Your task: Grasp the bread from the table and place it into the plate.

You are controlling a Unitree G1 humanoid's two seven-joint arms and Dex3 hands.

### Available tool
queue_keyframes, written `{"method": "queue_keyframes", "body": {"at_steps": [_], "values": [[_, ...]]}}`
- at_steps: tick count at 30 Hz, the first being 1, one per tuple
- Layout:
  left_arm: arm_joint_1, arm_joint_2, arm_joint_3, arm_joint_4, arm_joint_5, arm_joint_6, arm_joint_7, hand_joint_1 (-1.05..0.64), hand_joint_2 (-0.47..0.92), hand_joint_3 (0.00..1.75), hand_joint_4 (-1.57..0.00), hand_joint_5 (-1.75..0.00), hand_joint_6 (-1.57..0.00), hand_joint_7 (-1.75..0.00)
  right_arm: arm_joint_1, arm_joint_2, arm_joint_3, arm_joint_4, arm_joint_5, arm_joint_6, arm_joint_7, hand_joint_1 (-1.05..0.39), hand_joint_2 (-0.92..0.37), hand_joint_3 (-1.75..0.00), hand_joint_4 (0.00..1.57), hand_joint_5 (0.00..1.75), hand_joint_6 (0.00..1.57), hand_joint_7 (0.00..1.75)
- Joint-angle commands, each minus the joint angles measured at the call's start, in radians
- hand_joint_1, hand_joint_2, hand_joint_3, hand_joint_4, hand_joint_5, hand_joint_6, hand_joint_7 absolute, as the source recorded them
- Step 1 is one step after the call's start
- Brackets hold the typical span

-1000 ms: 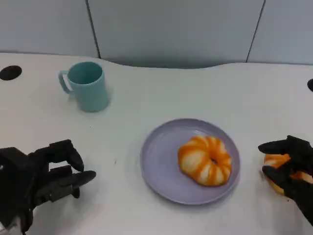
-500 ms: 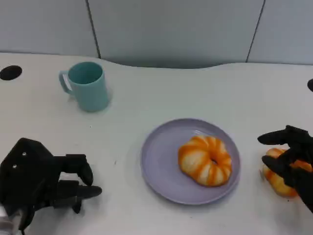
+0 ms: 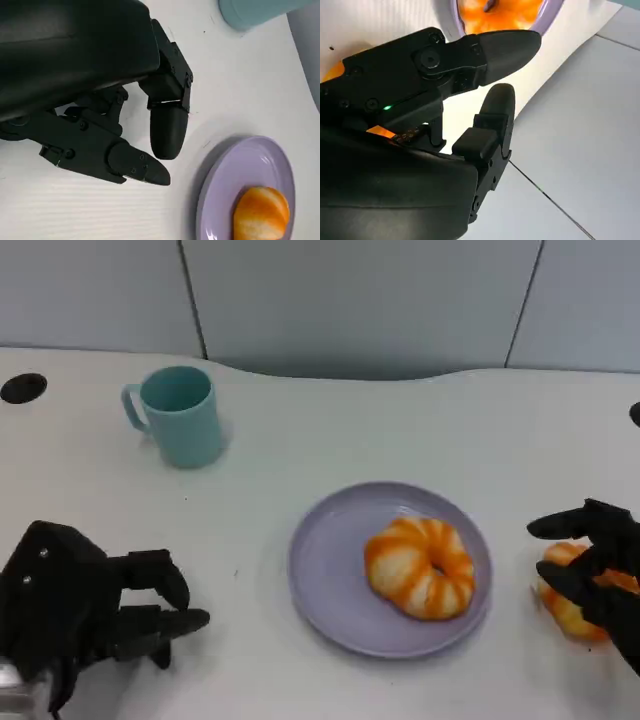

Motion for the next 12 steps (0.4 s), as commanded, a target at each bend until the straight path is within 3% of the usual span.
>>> {"method": "queue_keyframes", "body": {"at_steps": [1,9,12], "values": [[-0.01,-0.009,0.027,0.02,-0.017,-0.003,0.018,-0.32,0.79,0.0,-0.86,-1.75,-0.73,-1.75,-0.018,-0.02,-0.017,0.029,0.017,-0.028,-0.005,-0.26,-0.92,-0.2,0.72,1.2,0.71,0.77],[-0.018,-0.011,0.044,0.044,-0.034,-0.027,-0.005,-0.31,0.81,0.01,-0.87,-1.75,-0.71,-1.75,-0.014,-0.015,-0.018,0.008,0.028,0.017,-0.001,-0.28,-0.92,-0.19,0.7,1.19,0.68,0.77],[-0.016,-0.01,0.053,0.037,-0.051,-0.006,-0.006,-0.31,0.79,0.0,-0.88,-1.75,-0.74,-1.75,-0.013,-0.018,-0.012,0.01,0.016,-0.007,-0.013,-0.25,-0.92,-0.18,0.7,1.18,0.68,0.77]]}}
